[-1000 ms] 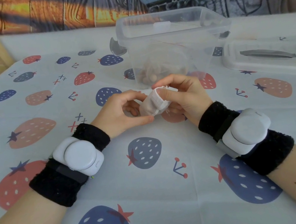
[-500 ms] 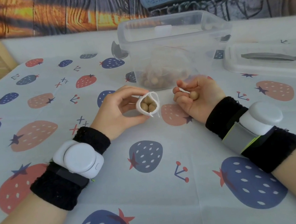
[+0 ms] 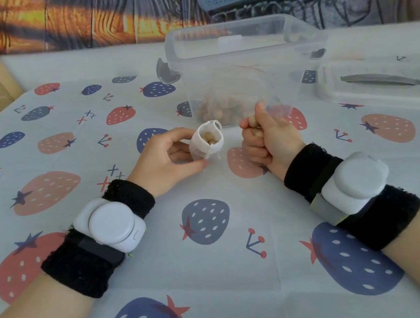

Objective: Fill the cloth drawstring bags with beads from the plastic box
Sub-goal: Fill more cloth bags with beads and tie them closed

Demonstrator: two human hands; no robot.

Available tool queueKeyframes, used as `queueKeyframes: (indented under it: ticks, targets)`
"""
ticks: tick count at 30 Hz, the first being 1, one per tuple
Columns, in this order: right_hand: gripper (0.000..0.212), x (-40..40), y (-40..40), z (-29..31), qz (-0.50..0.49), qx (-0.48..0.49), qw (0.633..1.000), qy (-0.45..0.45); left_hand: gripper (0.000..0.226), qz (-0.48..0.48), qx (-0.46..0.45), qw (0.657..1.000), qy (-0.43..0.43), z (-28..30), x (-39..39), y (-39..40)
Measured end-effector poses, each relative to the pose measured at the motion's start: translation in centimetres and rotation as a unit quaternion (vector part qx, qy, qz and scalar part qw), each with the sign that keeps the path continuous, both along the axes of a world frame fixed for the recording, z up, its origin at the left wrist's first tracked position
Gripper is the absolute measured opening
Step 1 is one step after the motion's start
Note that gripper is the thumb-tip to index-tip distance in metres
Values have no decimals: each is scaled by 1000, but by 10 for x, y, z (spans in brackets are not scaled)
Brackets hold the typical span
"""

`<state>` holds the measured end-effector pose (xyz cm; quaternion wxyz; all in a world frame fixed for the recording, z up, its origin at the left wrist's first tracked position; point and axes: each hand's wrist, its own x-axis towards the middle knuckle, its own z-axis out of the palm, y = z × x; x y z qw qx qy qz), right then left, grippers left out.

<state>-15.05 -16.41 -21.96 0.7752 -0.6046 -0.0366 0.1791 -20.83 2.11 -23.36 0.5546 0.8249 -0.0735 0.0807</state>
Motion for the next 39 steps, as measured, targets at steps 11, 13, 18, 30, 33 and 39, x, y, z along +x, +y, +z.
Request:
queueKeyframes:
  ticks: [11, 13, 18, 30, 33, 39]
  targets:
    - [9, -19, 9, 0, -2, -45, 949, -313, 34, 6, 36, 999, -18, -2, 1, 0]
    - [8, -19, 8, 0, 6, -49, 934, -353, 34, 7, 42, 999, -19, -2, 1, 0]
    - [26, -19, 8, -1, 9, -70, 924, -376, 35, 13, 53, 998, -18, -1, 0, 0]
    - [7, -17, 8, -2, 28, -148, 952, -268, 37, 22, 81, 996, -34, 0, -1, 0]
    - [8, -17, 7, -2, 13, -159, 946, -281, 36, 22, 89, 995, -39, 0, -2, 0]
    - [11, -18, 8, -6, 6, -202, 938, -282, 46, 21, 119, 992, -42, 0, -2, 1]
